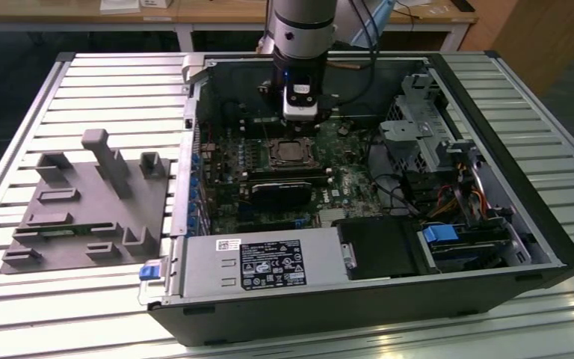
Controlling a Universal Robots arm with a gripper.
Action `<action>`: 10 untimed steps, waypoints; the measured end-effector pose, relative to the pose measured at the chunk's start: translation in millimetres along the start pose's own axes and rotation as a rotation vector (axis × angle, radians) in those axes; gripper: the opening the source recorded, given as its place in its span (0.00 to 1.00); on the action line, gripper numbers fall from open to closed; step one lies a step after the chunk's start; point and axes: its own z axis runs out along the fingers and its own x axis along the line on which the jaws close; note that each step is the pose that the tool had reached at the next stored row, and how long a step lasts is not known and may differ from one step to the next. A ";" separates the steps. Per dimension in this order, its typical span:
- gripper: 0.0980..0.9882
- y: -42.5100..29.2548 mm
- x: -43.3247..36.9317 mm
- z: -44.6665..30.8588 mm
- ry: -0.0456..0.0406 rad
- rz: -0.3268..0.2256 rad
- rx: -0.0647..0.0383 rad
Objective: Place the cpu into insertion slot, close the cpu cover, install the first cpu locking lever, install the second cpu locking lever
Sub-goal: 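Close the cpu cover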
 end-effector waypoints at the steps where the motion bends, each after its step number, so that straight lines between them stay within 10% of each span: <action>1: 0.00 0.0 0.0 0.0 0.0007 -0.020 0.000; 10: 0.00 0.0 0.0 0.1 0.0069 -0.183 0.004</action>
